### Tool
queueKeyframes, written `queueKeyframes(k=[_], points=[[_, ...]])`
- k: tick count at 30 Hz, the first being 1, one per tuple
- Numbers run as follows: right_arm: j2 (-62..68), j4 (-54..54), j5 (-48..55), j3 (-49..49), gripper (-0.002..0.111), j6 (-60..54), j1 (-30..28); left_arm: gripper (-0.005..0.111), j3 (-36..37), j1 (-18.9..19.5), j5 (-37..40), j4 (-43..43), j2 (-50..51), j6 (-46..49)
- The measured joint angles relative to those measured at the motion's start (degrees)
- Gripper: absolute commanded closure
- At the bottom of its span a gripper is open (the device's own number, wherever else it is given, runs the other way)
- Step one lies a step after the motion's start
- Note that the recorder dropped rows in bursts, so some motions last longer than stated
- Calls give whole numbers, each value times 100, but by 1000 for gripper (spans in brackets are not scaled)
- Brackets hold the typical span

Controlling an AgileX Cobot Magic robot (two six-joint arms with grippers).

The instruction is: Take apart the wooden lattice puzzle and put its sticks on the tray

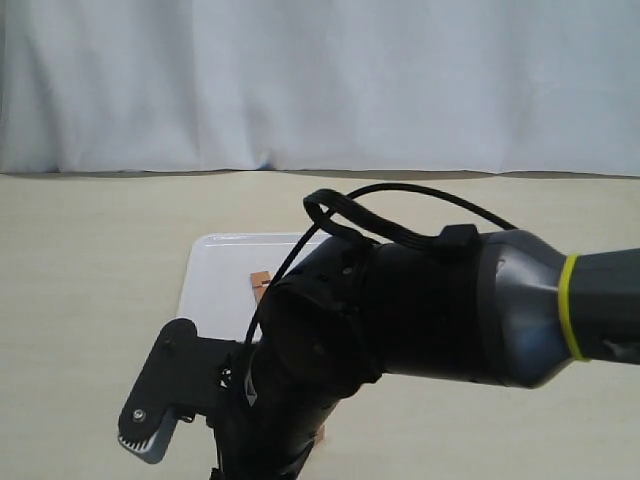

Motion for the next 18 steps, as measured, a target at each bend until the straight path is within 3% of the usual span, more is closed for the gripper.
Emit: queueKeyframes(k=[10, 18], points=[[0, -184, -154, 415, 48, -1662, 0, 107, 0, 0, 0, 0, 0, 0], [36, -849, -520, 525, 48, -555, 0, 107, 0, 0, 0, 0, 0, 0]])
